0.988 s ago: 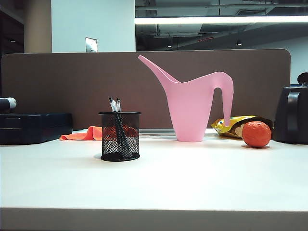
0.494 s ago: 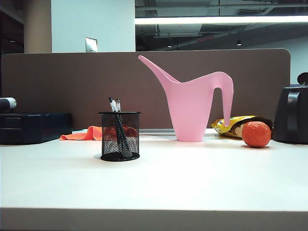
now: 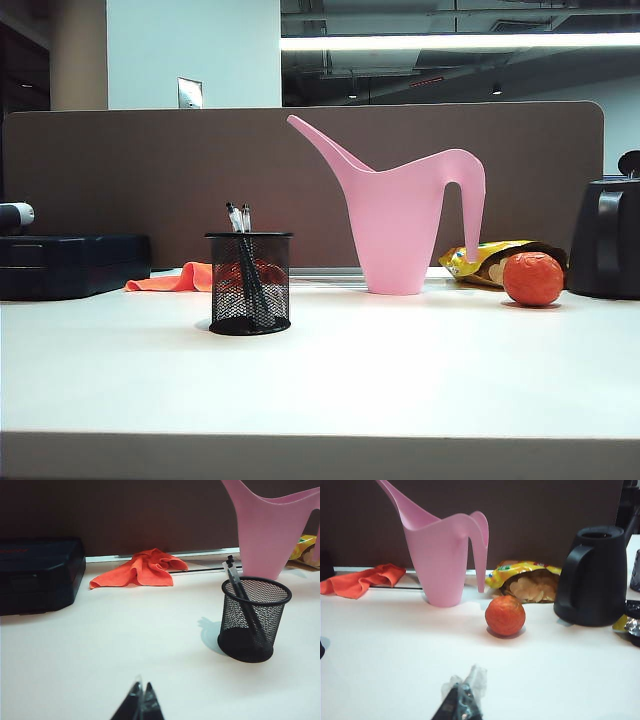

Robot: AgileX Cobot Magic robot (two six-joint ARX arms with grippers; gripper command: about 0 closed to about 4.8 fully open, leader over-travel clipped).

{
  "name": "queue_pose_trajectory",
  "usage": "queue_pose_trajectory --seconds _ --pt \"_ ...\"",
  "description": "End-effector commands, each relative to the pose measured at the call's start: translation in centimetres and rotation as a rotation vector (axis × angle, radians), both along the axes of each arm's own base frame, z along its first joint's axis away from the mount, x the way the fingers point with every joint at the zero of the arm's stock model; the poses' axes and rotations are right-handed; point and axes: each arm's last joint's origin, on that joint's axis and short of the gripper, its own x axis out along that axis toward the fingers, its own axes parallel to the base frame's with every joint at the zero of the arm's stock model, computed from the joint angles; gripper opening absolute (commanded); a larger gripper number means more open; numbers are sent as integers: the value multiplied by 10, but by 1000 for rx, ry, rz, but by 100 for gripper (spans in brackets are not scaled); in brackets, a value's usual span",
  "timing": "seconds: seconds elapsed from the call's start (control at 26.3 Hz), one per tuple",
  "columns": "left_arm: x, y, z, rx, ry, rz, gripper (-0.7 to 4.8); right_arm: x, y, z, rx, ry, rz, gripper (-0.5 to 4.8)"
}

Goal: Pick up a few water-based pens and put them in the pen basket.

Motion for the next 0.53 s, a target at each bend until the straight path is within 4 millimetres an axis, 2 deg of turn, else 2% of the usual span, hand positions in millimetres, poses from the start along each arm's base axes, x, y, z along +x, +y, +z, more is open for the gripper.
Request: queue_pose_trajectory --seconds 0.04,0.53 --pt "0 0 1 0 -5 0 -5 0 0 0 -3 -1 -1 -6" --pt "0 0 1 0 -5 0 -5 0 0 -1 -3 14 -1 -6"
